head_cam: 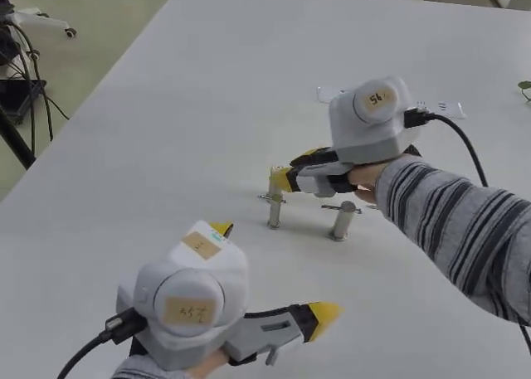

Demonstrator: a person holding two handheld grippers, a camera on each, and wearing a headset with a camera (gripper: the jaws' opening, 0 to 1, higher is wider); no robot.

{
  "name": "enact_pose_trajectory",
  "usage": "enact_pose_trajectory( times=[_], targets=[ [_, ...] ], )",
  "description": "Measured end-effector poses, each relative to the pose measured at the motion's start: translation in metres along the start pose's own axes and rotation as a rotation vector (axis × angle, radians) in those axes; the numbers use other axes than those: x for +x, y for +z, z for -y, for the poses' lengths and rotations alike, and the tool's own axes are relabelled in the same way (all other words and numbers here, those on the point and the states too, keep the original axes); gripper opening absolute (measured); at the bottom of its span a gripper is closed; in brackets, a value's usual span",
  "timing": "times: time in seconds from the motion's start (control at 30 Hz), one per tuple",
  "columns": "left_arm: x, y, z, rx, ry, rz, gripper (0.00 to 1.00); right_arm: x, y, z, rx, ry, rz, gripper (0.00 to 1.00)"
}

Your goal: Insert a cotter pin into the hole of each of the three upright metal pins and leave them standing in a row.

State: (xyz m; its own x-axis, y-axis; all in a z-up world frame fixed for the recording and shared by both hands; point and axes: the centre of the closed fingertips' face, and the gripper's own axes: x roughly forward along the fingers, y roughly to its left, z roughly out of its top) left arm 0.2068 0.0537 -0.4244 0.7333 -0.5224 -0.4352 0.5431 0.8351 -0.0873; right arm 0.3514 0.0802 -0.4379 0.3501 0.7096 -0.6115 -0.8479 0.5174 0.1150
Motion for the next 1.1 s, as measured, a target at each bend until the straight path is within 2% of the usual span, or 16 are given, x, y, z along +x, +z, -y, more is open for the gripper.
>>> enact_pose_trajectory(
  times=[0.27,0.37,0.57,0.67,0.87,1.1],
  targets=[
    [0.0,-0.001,0.003,-0.009,-0.017,-0.001,0.99,0.014,-0.002,0.003,0.001,0.006,-0.022,0.19],
    [0.001,-0.001,0.003,-0.009,-0.019,0.001,0.99,0.013,-0.003,-0.003,-0.01,0.01,-0.026,0.18],
    [0.0,-0.002,0.002,-0.008,-0.015,-0.002,0.99,0.013,-0.001,-0.007,-0.032,0.014,-0.021,0.11],
    [0.0,-0.002,0.002,-0.02,-0.017,0.001,0.99,0.012,-0.002,-0.008,-0.029,0.008,-0.024,0.1],
    [0.0,-0.003,0.002,-0.016,-0.014,-0.002,0.99,0.012,-0.002,-0.005,-0.047,0.004,-0.034,0.09],
    [0.001,-0.003,0.002,-0.013,-0.014,-0.001,0.99,0.003,-0.005,-0.003,-0.023,-0.027,-0.052,0.08]
  ],
)
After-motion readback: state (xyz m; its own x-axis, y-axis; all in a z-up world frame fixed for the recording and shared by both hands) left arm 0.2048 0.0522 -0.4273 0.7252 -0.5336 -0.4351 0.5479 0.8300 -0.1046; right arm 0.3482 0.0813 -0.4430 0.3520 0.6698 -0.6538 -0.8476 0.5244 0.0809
